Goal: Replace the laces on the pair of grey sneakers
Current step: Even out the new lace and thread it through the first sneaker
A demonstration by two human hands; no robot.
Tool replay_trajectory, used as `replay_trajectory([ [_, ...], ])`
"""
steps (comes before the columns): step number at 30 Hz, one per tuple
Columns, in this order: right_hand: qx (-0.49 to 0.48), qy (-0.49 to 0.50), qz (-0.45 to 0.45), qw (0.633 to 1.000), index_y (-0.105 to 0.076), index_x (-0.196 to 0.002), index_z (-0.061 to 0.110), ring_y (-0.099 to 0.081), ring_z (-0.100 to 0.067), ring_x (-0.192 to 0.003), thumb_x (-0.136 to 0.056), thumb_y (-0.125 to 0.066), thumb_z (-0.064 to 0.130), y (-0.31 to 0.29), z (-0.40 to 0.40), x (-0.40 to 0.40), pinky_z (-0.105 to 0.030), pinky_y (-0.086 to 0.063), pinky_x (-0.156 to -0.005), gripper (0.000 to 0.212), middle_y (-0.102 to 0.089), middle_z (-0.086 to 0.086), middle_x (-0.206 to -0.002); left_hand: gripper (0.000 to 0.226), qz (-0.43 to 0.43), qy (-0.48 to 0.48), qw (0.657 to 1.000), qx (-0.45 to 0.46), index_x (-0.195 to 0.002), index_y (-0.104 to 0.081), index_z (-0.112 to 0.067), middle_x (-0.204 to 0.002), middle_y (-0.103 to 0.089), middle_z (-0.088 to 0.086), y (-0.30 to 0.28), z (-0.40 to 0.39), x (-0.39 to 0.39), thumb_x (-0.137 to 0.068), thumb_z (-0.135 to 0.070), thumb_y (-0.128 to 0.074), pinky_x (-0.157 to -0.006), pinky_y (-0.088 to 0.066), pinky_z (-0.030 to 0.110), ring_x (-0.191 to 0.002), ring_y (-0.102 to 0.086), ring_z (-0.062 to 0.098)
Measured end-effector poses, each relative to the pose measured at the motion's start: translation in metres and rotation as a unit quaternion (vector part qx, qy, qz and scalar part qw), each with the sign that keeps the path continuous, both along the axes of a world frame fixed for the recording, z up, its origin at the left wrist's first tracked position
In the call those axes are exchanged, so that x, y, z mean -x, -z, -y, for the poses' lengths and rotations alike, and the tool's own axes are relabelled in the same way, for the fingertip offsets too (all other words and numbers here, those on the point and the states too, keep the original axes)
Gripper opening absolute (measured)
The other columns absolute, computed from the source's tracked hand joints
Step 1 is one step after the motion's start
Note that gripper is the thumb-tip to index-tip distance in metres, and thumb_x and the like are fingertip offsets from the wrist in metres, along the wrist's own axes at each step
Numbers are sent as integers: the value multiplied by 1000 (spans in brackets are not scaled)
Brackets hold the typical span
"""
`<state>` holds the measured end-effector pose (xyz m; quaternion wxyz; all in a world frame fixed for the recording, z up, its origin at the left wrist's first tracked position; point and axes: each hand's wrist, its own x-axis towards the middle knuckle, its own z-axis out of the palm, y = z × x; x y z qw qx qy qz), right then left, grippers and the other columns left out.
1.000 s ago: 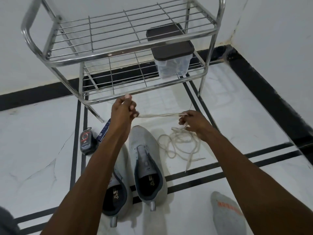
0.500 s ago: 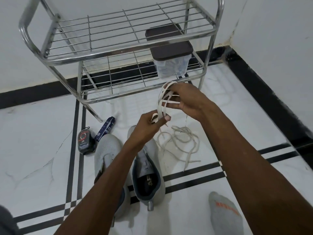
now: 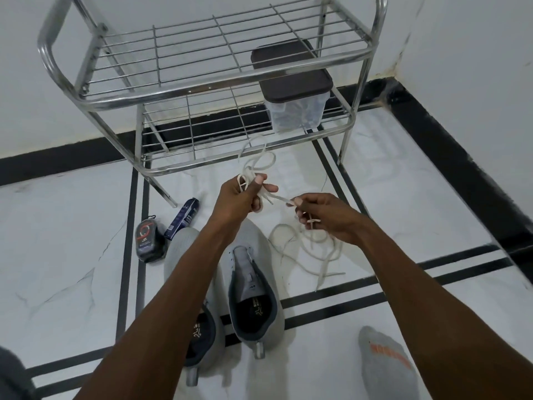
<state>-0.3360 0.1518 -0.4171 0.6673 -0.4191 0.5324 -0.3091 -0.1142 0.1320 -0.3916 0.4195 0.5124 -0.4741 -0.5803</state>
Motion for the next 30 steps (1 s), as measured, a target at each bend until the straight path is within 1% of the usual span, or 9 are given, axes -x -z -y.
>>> replay_trajectory([
  [2, 10, 40, -29, 999, -71, -112, 5, -56, -13, -68, -99, -64, 23, -4, 5, 3, -26, -46, -62, 23, -66, -6, -85, 25, 15, -9, 1000, -24, -112, -69, -3, -104, -78, 8, 10, -3, 0, -104, -23, -57, -65, -45, 29, -58, -47, 15],
  [5, 22, 67, -51, 996, -68, -113, 5, -57, -12, -62, -99, -64, 23, -17, 14, 3, -25, -43, -57, 23, -71, -4, -83, 25, 33, -18, 998, -57, -108, -72, -2, -104, -78, 8, 22, -5, 6, -104, -22, -57, -61, -43, 26, -56, -46, 13],
  [9, 9, 30, -82, 996, -66, -113, 10, -61, -12, -67, -100, -61, 21, -24, 20, -2, -26, -43, -59, 18, -73, -5, -89, 26, 66, -37, 995, -71, -102, -79, -10, -103, -79, 1, 36, -8, 9, -101, -31, -63, -69, -42, 24, -62, -53, 2],
  [11, -4, 17, -95, 995, -65, -114, 13, -65, -13, -72, -102, -54, 15, -24, 20, -3, -27, -46, -62, 16, -73, -7, -96, 24, 83, -44, 992, -79, -97, -81, -17, -102, -78, -4, 39, -8, 9, -98, -35, -66, -78, -42, 26, -77, -58, 5],
  [16, -28, 7, -35, 999, -62, -118, 14, -71, -17, -84, -102, -48, 6, -24, 17, 1, -27, -53, -67, 23, -74, -10, -104, 23, 99, -36, 988, -112, -98, -82, -24, -91, -71, 0, 39, -8, 10, -95, -43, -69, -76, -44, 29, -80, -53, 14],
  [19, 12, -29, -118, 993, -67, -110, 13, -71, -15, -86, -99, -58, 13, -20, 16, -3, -28, -45, -68, 15, -75, -7, -104, 24, 51, -40, 989, -129, -103, -81, -17, -75, -65, -2, 41, -8, 8, -95, -38, -70, -71, -47, 27, -69, -52, 14],
  [21, 16, -63, -156, 986, -70, -108, 12, -71, -13, -88, -96, -65, 20, -17, 13, -10, -30, -43, -70, 15, -77, -3, -101, 27, 5, -48, 988, -144, -109, -78, -9, -74, -64, -1, 42, -10, 10, -96, -31, -70, -68, -49, 25, -63, -54, 13],
  [26, 0, -69, -139, 988, -70, -108, 7, -73, -11, -84, -88, -77, 23, -11, 5, -27, -30, -41, -70, 27, -79, -4, -94, 28, -41, -53, 983, -170, -113, -75, -4, -94, -73, 12, 42, -8, 17, -98, -26, -68, -73, -52, 26, -78, -64, 20],
  [30, -8, -36, -149, 988, -72, -105, 3, -73, -9, -78, -86, -77, 15, -16, 7, -20, -26, -39, -63, 23, -79, -6, -90, 30, -37, -82, 981, -169, -101, -73, 1, -86, -71, 13, 43, -9, 21, -93, -28, -73, -79, -54, 33, -79, -64, 24],
])
